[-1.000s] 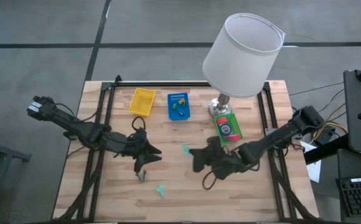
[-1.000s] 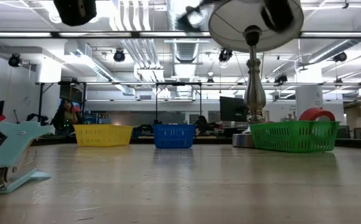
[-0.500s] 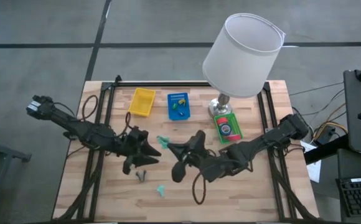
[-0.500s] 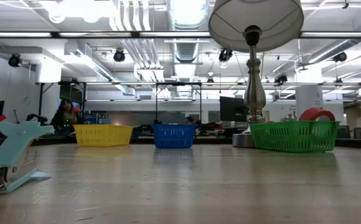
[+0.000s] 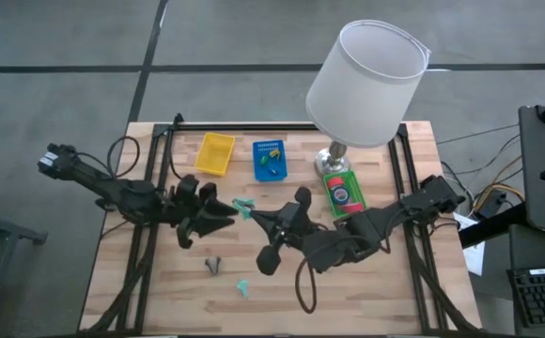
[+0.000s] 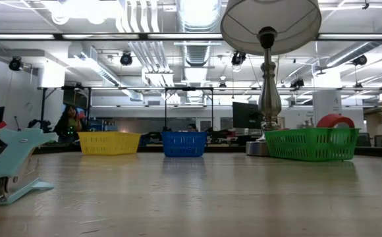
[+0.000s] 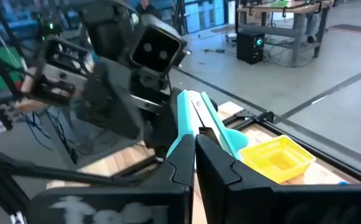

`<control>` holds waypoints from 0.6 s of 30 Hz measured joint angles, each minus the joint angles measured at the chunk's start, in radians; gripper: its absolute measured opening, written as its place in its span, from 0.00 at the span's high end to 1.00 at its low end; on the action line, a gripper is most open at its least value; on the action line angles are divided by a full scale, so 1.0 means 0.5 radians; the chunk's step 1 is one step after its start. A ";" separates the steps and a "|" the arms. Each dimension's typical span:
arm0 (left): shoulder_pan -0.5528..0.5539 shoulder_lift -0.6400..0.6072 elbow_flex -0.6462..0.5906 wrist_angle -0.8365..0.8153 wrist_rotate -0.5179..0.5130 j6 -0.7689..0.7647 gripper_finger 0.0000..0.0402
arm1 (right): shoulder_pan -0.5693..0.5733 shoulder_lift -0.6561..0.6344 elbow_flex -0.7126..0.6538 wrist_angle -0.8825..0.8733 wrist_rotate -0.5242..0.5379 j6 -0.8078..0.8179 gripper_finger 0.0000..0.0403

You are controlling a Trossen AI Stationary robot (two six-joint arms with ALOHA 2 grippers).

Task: Pick and place Stapler, Stapler remover, tape
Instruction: Put the top light blue green staple remover into the yellow bin

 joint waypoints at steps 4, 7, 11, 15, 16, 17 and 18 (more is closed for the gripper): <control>0.001 0.002 0.000 -0.006 -0.100 -0.002 0.58 | -0.001 0.013 -0.002 -0.008 0.039 0.008 0.98; 0.001 0.002 0.000 -0.010 -0.119 -0.003 0.58 | -0.011 0.020 -0.005 -0.006 0.050 0.017 0.98; 0.004 0.012 0.000 -0.025 -0.144 -0.019 0.58 | -0.033 0.034 -0.005 0.008 0.053 0.054 0.98; 0.005 0.020 0.000 -0.038 -0.145 -0.042 0.58 | -0.048 0.055 0.000 0.008 0.047 0.085 0.98; 0.005 0.022 0.000 -0.033 -0.149 -0.062 0.58 | -0.050 0.058 0.002 0.012 0.047 0.085 0.98; 0.005 0.023 0.000 -0.030 -0.159 -0.070 0.58 | -0.050 0.058 0.003 0.015 0.047 0.090 0.98; 0.005 0.023 0.000 -0.031 -0.165 -0.070 0.58 | -0.051 0.058 0.003 0.015 0.048 0.099 0.98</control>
